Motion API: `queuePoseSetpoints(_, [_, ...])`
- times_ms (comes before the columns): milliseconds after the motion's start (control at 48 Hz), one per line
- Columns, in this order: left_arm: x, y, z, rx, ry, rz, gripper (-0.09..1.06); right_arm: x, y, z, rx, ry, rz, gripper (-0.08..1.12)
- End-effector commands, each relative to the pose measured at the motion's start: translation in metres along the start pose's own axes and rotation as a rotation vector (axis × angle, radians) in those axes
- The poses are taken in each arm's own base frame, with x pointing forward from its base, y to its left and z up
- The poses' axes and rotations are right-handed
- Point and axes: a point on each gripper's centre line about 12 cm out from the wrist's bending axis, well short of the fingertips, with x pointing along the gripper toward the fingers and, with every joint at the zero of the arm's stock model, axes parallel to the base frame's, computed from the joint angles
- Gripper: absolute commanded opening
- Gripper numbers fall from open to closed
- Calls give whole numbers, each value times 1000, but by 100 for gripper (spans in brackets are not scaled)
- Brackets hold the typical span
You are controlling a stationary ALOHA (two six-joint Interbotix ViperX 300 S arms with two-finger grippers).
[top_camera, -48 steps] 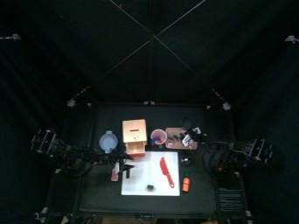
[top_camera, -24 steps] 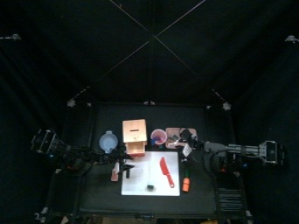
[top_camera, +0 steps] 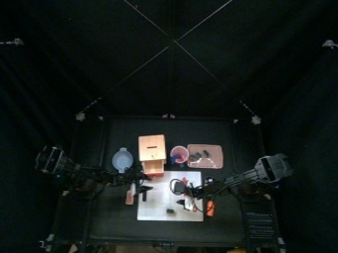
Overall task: Place sushi on board then cut the sushi with the knife then place the pieces on the plate
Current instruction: Place the 4 sushi pieces on the plate
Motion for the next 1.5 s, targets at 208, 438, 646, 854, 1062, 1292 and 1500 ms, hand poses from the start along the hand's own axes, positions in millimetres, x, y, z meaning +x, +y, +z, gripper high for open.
queuePoseSetpoints(208, [1, -1, 5, -2, -15, -2, 88, 15, 27, 15, -32, -16, 34, 84])
queuePoseSetpoints(438, [1, -4, 6, -3, -19, -11, 88, 29, 21, 10, -34, 44, -20, 84])
queuePoseSetpoints(646, [1, -4, 5, -4, -16, -11, 88, 32, 21, 13, -64, 50, -39, 80])
queuePoseSetpoints(854, [1, -4, 5, -4, -16, -11, 88, 32, 22, 15, -69, 44, -39, 62])
queuePoseSetpoints(1062, [1, -3, 4, -9, -14, -7, 88, 10, 14, 18, -72, 68, -89, 58])
queuePoseSetpoints(1292, [1, -3, 3, -13, -5, -5, 88, -63, -46, 10, -49, 139, -311, 58])
queuePoseSetpoints(1500, [0, -2, 1, -27, 9, 4, 88, -116, -105, -27, 78, 132, -396, 58])
